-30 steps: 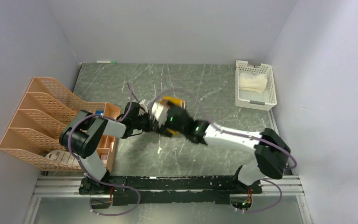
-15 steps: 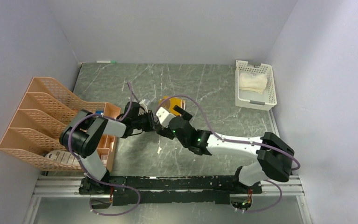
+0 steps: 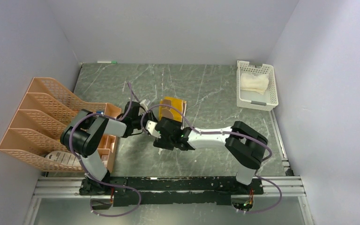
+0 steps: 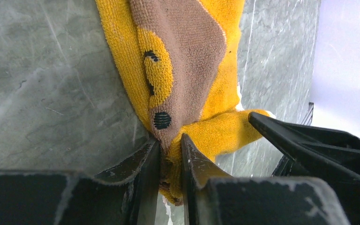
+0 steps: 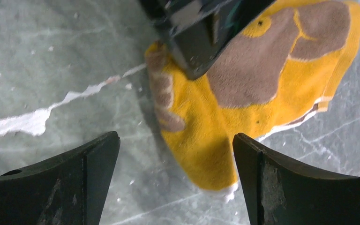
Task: Roll the towels
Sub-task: Roll the towel at the center of the board.
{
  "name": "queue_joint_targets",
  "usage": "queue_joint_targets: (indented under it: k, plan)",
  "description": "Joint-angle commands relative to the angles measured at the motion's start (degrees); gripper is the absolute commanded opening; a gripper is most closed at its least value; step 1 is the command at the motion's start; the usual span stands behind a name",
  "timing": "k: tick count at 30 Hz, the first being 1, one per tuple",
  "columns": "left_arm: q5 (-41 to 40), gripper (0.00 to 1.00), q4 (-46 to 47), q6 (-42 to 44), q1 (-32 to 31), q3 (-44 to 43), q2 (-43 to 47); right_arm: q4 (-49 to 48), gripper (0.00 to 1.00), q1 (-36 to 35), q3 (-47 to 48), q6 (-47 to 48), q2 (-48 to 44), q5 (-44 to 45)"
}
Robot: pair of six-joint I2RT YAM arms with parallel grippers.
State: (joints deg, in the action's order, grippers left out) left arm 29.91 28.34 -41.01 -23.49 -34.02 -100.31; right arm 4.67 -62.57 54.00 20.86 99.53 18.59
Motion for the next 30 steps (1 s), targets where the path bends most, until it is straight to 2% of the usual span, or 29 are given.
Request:
queue_joint_targets:
  k: [1,8,15,20,22,23,24,27,28,30]
  plan:
    - [-0.2,0.31,-3.0,1.1,0.8,-0.8,-0.5,0.1,0.92,2.2,2.6,2.9,4.0,-0.4]
    - [1.0,0.31,-2.7,1.0,1.4,-1.0,-0.8,1.3,0.79,4.6,5.9,2.6,9.2,-0.1]
    - [2.1,0.31,-2.3,0.8,2.3,-1.0,-1.2,3.1,0.47,7.5,5.5,-0.5,8.8,-5.5]
    - [3.2,0.31,-1.7,0.5,3.5,-0.8,-1.1,2.5,0.38,10.2,3.7,-4.0,6.6,-12.4]
    - [3.6,0.31,-1.6,0.4,3.8,-0.8,-0.9,2.6,0.26,11.3,3.7,-4.2,6.4,-15.2]
    - [3.7,0.32,-1.7,0.4,3.9,-0.9,-0.7,3.1,0.16,11.9,3.9,-4.3,6.5,-17.5]
    - [3.9,0.38,-1.8,0.4,4.0,-1.1,-0.6,3.8,0.01,12.5,4.5,-4.4,6.8,-19.7]
    - [3.5,0.72,-3.9,1.1,4.4,-2.3,0.9,6.3,0.0,15.5,7.1,-4.9,7.4,-27.5]
    - [3.4,0.98,-4.5,1.7,4.7,-2.8,1.7,7.3,0.0,16.6,8.1,-5.1,7.7,-29.7]
    - [3.0,0.97,-6.8,2.9,5.5,-4.1,3.7,9.5,0.0,18.2,10.7,-4.8,8.4,-33.3]
